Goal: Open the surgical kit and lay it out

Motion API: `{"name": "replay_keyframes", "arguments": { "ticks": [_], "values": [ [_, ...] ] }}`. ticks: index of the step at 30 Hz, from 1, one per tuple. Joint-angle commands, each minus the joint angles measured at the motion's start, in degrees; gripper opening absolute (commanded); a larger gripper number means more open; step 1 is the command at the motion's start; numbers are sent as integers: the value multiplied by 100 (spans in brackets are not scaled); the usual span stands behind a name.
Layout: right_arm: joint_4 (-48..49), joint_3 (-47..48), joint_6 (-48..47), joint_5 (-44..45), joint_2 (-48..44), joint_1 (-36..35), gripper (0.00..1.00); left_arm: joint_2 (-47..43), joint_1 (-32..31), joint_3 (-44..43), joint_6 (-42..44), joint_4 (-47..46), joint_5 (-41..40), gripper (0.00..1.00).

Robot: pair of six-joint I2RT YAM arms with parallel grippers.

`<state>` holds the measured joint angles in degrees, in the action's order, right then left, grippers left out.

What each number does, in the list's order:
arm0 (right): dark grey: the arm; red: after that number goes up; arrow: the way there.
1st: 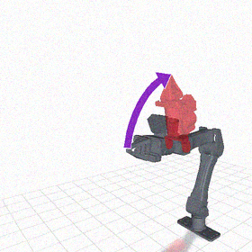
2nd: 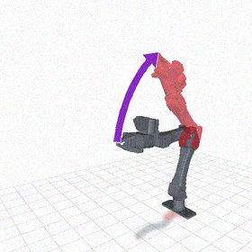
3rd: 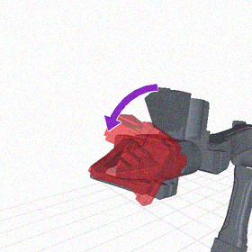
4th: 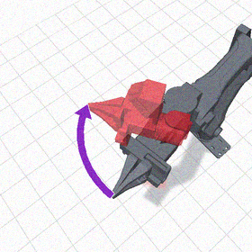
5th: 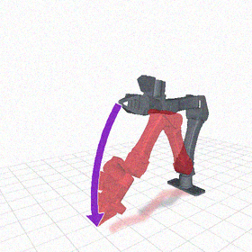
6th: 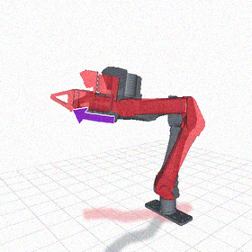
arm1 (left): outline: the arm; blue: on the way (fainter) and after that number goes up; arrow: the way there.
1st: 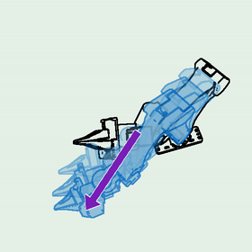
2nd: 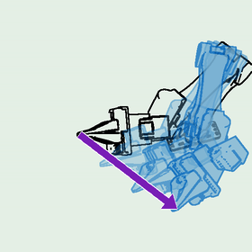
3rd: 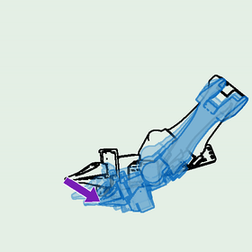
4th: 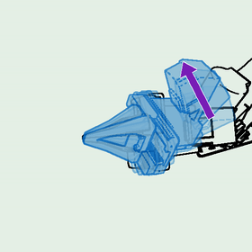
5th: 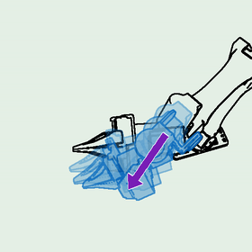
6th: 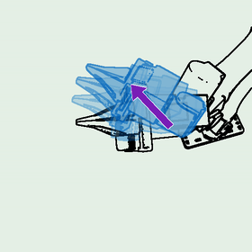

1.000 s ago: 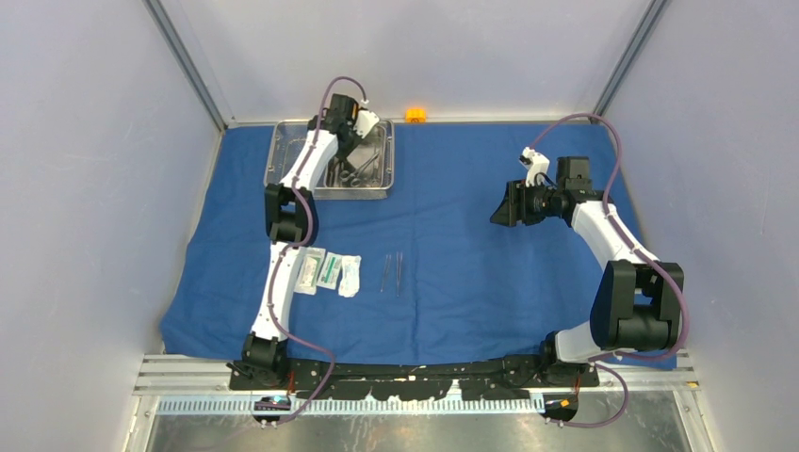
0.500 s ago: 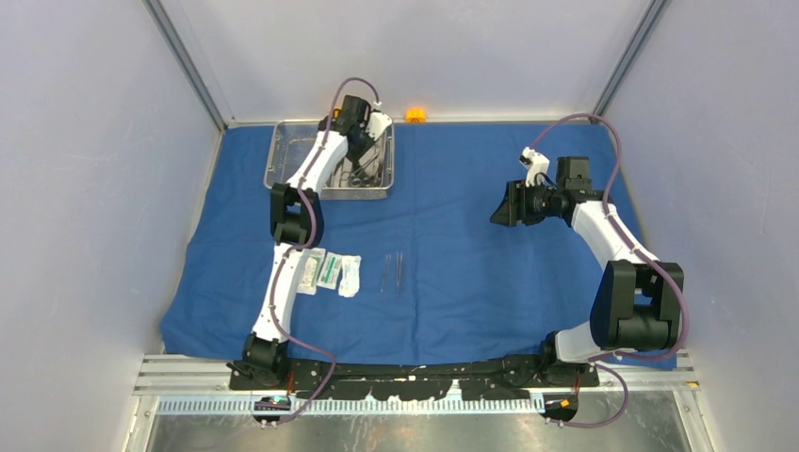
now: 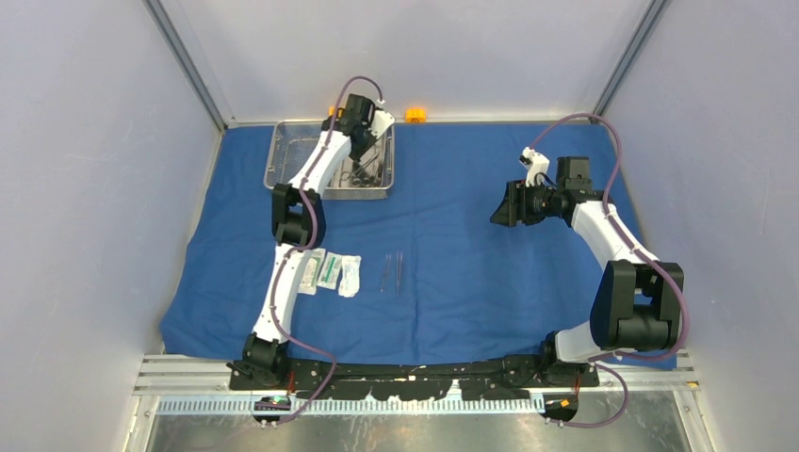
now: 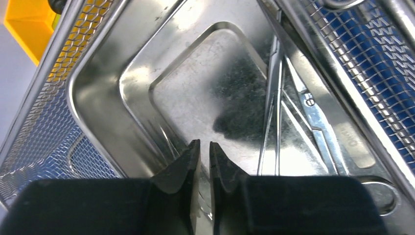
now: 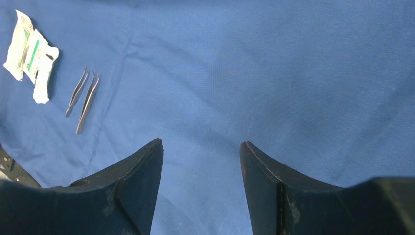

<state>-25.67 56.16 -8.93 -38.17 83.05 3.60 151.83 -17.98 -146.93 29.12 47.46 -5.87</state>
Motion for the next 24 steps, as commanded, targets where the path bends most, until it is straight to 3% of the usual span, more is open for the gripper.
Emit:
{"name": "replay_keyframes", "arguments": {
  "ticks": [1,7,24],
  "values": [
    [38,237,-84,-75,10,-17,63,-356,64,-43,70,-229,-238,17],
    [43,237,-92,-59,10,-17,64,-176,147,-193,140,-194,-371,23],
    [30,246,-83,-76,45,-17,64,114,285,-397,182,-159,-371,24]
  ]
}}
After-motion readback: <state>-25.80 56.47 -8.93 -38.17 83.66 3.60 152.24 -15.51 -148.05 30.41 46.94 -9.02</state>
